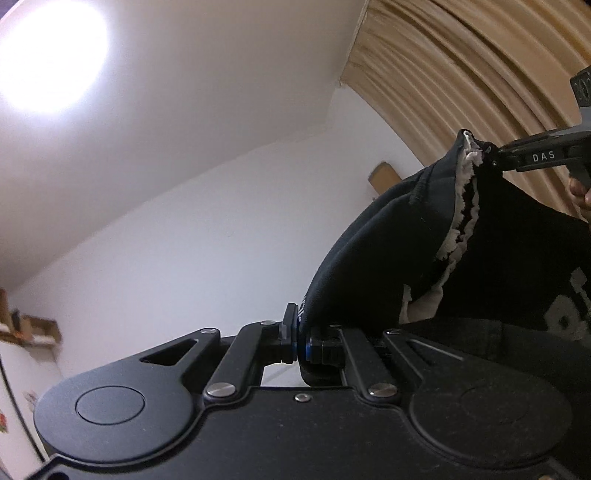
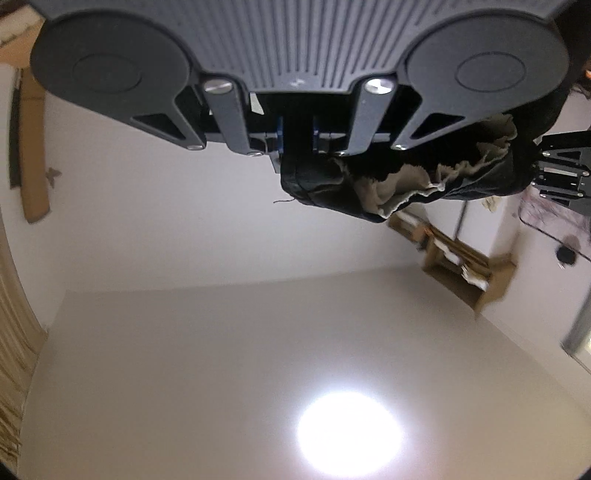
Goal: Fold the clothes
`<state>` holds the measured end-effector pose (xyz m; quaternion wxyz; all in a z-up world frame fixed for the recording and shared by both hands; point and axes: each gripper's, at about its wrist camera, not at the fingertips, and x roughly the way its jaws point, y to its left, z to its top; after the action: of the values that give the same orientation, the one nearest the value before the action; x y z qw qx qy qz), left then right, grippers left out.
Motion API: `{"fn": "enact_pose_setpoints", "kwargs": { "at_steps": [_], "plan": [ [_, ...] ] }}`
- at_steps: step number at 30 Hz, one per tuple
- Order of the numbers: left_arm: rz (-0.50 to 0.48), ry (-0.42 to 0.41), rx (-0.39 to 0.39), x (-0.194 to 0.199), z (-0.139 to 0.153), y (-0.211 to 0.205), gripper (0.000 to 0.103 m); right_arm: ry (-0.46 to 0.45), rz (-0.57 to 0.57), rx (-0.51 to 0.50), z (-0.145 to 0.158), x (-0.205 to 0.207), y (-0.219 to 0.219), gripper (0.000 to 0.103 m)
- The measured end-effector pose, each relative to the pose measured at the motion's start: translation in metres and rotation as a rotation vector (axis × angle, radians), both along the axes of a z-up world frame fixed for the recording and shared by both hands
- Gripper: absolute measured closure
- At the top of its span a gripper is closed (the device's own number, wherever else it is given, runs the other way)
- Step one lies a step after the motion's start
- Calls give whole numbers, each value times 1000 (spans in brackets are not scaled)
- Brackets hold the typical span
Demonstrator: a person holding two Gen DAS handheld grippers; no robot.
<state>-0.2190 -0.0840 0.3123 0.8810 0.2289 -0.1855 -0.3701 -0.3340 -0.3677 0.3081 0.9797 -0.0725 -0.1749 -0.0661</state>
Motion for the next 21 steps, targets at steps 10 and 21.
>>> {"fn": "enact_pose_setpoints", "kwargs": {
  "at_steps": [10,21],
  "plan": [
    [0,180,113,124,-57,-135,99,240,-168,79,-75,161,-83,90],
    [64,461,298,280,-192,-242,96,522,-229,180,-207,336,-140,90]
  ]
}}
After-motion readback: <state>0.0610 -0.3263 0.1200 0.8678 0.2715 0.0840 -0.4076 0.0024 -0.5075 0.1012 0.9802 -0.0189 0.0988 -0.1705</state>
